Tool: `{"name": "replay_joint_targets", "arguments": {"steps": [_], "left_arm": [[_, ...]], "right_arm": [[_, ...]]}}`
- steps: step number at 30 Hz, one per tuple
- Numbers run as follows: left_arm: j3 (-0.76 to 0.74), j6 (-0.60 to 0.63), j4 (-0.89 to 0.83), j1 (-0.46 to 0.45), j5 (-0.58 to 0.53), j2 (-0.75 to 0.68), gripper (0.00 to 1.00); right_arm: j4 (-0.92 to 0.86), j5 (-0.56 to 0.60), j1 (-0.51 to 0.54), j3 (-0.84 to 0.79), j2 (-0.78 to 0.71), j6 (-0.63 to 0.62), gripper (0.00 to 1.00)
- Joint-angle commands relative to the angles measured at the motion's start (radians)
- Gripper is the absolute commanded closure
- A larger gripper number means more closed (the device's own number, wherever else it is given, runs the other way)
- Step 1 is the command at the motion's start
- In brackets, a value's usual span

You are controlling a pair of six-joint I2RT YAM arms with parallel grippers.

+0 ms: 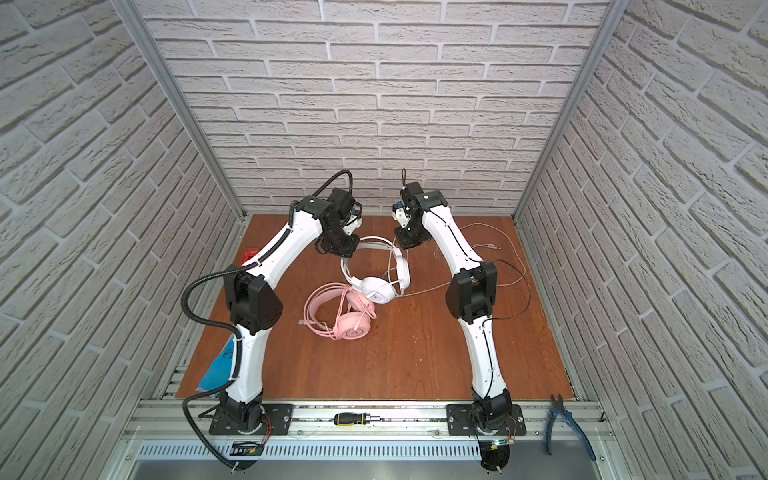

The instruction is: Wrap the headphones

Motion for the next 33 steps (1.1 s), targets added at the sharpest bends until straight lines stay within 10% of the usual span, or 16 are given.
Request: {"name": "replay_joint_targets", "arguments": {"steps": [1, 10, 33], "left_arm": [[-0.018, 0.017, 0.049, -0.004, 0.092, -0.082, 1.0], [-0.059, 0.01, 0.095, 0.005, 0.166, -0.108, 1.0], [-0.172, -0.12, 0.268, 0.074, 0.33, -0.164, 1.0]], "right_arm": [[0.057, -0.086, -0.017, -0.046, -0.008, 0.032, 0.95], [0.286, -0.305, -0.073, -0.307, -0.083, 0.133, 0.94], [1.024, -0.536, -0.114, -1.049, -0.338, 0.387, 0.49]]}}
